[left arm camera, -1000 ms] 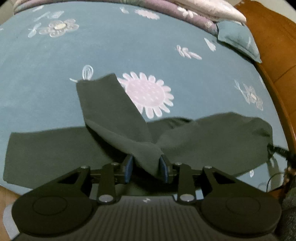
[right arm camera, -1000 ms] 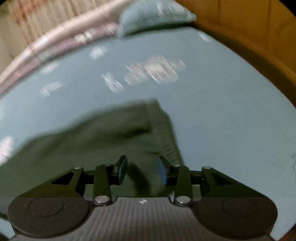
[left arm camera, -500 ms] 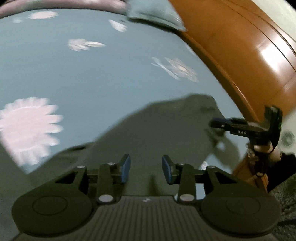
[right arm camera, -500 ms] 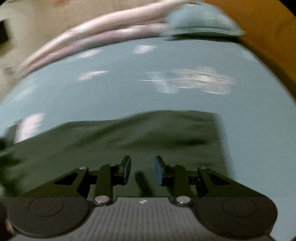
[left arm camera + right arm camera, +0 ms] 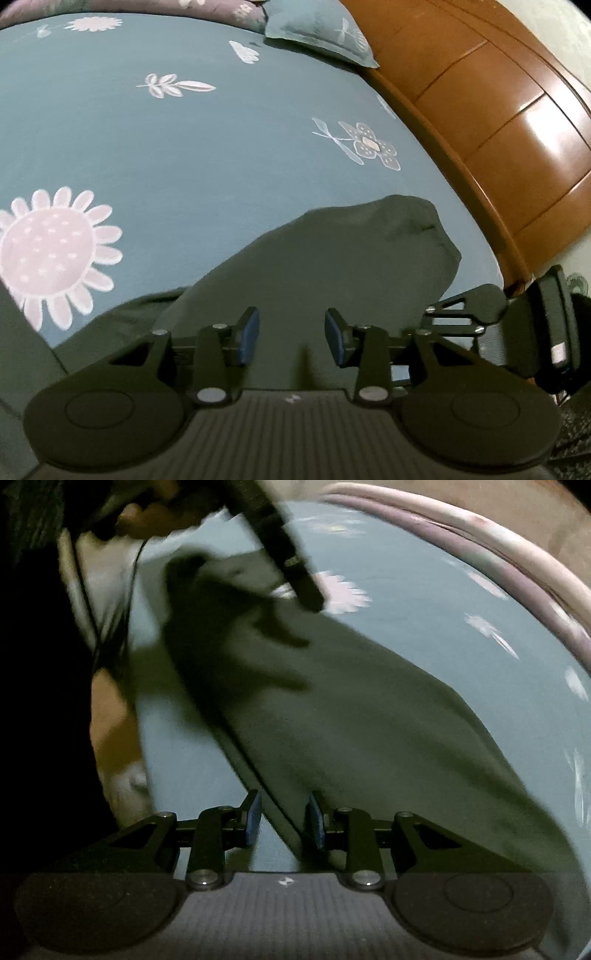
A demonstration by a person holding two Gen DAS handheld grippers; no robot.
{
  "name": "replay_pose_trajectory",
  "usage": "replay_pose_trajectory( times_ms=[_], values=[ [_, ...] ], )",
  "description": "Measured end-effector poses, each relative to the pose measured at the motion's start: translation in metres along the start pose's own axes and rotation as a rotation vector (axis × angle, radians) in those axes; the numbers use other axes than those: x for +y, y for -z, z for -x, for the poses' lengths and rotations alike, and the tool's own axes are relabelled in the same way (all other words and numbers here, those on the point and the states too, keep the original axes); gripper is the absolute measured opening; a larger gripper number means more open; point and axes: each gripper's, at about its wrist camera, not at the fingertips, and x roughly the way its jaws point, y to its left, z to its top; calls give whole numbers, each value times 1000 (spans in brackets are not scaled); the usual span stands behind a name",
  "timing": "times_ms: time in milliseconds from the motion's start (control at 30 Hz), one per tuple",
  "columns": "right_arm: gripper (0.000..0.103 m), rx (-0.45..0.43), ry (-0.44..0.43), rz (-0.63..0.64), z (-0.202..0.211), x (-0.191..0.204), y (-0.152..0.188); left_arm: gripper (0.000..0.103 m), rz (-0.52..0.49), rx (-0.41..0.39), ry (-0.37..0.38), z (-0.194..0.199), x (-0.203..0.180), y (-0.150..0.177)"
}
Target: Fold clothes
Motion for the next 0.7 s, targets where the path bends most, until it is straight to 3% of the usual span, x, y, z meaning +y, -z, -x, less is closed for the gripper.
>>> replay_pose_trajectory(
  times_ms=[133,267,700],
  values=[
    [31,37,-21,139,-6,1,-9,39,24,-16,-9,3,0,9],
    [31,12,-71,163,-4,-5,-18,40,58,-33,-13,5,4,14],
    [19,82,-123,330,-20,-15,-21,44,70,-50,-15,3,2,21]
  ],
)
